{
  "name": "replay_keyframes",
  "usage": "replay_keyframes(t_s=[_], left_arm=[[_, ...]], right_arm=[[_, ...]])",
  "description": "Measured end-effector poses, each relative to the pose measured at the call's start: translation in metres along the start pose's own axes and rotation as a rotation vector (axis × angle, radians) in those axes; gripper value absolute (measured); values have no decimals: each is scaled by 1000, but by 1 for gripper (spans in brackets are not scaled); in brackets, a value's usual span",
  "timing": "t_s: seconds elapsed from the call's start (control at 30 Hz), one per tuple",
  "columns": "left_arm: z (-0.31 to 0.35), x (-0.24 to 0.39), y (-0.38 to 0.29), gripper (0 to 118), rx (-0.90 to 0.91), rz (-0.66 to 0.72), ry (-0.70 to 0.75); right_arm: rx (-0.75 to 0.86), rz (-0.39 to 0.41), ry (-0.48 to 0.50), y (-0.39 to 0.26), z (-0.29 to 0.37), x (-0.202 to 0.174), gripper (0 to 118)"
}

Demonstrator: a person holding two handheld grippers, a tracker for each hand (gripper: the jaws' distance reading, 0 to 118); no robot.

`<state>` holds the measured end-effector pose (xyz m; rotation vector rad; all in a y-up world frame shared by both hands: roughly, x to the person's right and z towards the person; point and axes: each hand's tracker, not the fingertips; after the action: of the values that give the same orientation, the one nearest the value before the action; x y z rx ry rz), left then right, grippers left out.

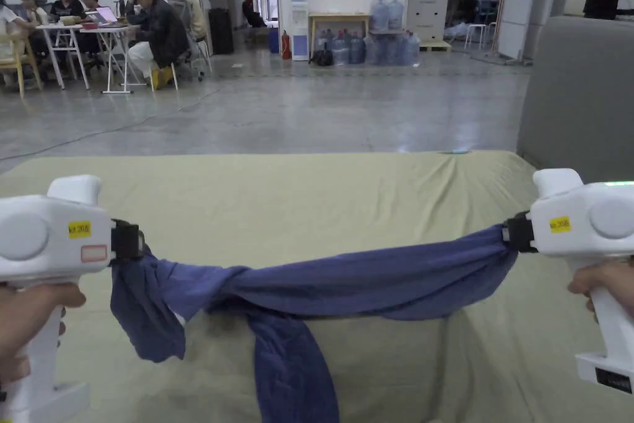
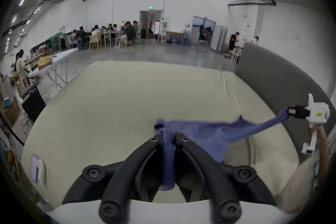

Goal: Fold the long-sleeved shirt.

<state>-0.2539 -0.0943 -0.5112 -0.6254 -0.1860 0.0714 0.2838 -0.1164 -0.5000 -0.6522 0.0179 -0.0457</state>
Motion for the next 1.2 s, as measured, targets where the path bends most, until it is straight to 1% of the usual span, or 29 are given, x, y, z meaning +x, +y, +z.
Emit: replay_keyframes(t_s=[0.07, 0.1, 0.17, 0.27, 0.3, 0.33, 0.4, 0.47, 0.5, 0.53, 0.57, 0.6, 0.63, 0.67, 0.73, 0.77, 0.8, 0.83, 0.87, 0.9, 0.97, 1.0, 1.07, 1.1, 1.13, 1.2], left_arm=[[18, -1, -49, 5, -78, -3, -11], [24, -1, -72, 5, -107, 1, -15], [33, -1, -115, 5, -175, 11, -34], [40, -1, -167, 5, -271, 27, -38], [41, 0, -181, 5, -294, 27, -49], [33, -6, -192, 4, -319, 30, -54], [24, -4, -207, 5, -352, 21, -34], [18, -4, -216, 4, -363, 20, -18], [14, -8, -217, 5, -372, 26, -22], [13, -11, -216, 10, -382, 45, -31], [11, -14, -215, 39, -389, 63, -35], [16, -14, -212, 79, -395, 76, -44], [18, -15, -208, 110, -393, 77, -42], [21, -16, -204, 116, -388, 74, -43], [33, -15, -199, 115, -295, 53, -55], [35, -14, -193, 115, -264, 43, -50], [36, -12, -188, 114, -244, 37, -34], [36, -10, -182, 105, -228, 37, -25], [49, -13, -166, 54, -216, 36, -21], [49, -12, -162, 0, -198, 35, -36], [32, -9, -155, 0, -193, 37, -53], [34, -12, -145, 0, -170, 54, -40], [7, -14, -133, 0, -200, 49, -60], [-11, -13, -126, 0, -200, 51, -43], [-18, -6, -115, 0, -202, 52, -39], [-62, -7, -101, 0, -210, 68, -28]], right_arm=[[-65, 8, 20, -46, 17, -2, 0], [-61, 5, 24, -68, 24, -2, 0], [-138, 13, 20, -111, 31, -4, 0], [-260, 34, 15, -167, 32, -4, 0], [-309, 42, 23, -181, 19, 0, 0], [-351, 47, 30, -193, 15, 1, 0], [-415, 66, 10, -210, 3, 0, 0], [-432, 91, -5, -219, -7, 2, 0], [-431, 83, -6, -221, -9, 1, 1], [-443, 80, 7, -221, -8, 2, 8], [-438, 82, 25, -222, -4, 2, 34], [-421, 87, 35, -219, 1, 3, 66], [-409, 93, 24, -216, 5, 3, 90], [-393, 105, -1, -211, 11, 2, 96], [-324, 136, -12, -197, 30, 4, 96], [-292, 136, -25, -189, 37, 4, 96], [-265, 124, -43, -182, 42, 4, 93], [-246, 108, -61, -175, 51, 3, 79], [-244, 97, -65, -171, 53, 2, 33], [-239, 96, -71, -167, 54, 0, 0], [-237, 94, -65, -167, 46, -4, 0], [-233, 76, -60, -171, 46, -9, 0], [-260, 48, 16, -174, 37, -15, 0], [-256, 40, 14, -163, 30, -7, 0], [-260, 38, 11, -160, 24, -10, 0], [-266, 41, 15, -155, 6, -13, 0]])
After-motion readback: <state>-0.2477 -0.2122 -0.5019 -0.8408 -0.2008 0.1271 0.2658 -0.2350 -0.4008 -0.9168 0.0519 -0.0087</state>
